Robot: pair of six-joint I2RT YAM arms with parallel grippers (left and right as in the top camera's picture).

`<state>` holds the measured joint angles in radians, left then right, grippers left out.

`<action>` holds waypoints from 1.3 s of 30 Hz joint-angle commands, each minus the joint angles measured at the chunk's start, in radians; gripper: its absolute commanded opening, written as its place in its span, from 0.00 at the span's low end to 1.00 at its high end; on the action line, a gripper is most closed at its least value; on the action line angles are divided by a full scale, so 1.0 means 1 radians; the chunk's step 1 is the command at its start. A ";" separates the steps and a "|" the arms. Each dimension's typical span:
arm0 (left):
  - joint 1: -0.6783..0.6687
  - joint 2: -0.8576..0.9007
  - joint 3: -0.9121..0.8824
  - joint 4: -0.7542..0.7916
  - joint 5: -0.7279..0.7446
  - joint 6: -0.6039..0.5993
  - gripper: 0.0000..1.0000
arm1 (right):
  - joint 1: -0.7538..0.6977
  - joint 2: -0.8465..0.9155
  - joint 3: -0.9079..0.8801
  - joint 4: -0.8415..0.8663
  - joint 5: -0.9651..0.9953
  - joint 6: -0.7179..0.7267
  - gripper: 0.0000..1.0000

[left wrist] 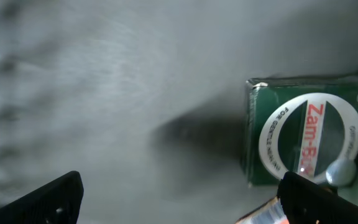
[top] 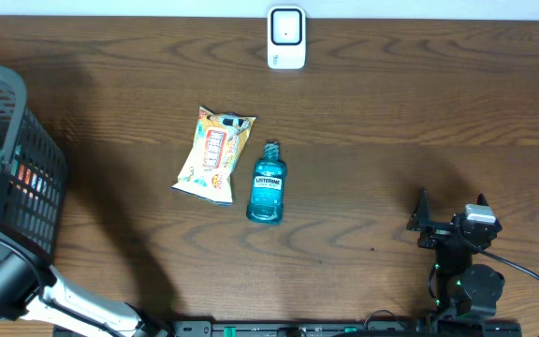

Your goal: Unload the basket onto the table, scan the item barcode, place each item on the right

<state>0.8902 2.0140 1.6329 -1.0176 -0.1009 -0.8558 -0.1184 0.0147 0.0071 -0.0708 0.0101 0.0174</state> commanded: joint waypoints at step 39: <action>-0.007 0.142 -0.005 0.212 0.076 0.062 0.98 | -0.002 -0.007 -0.002 -0.004 -0.005 -0.008 0.99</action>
<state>0.8883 2.1044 1.6329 -0.7975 -0.0280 -0.8330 -0.1184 0.0147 0.0071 -0.0708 0.0101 0.0174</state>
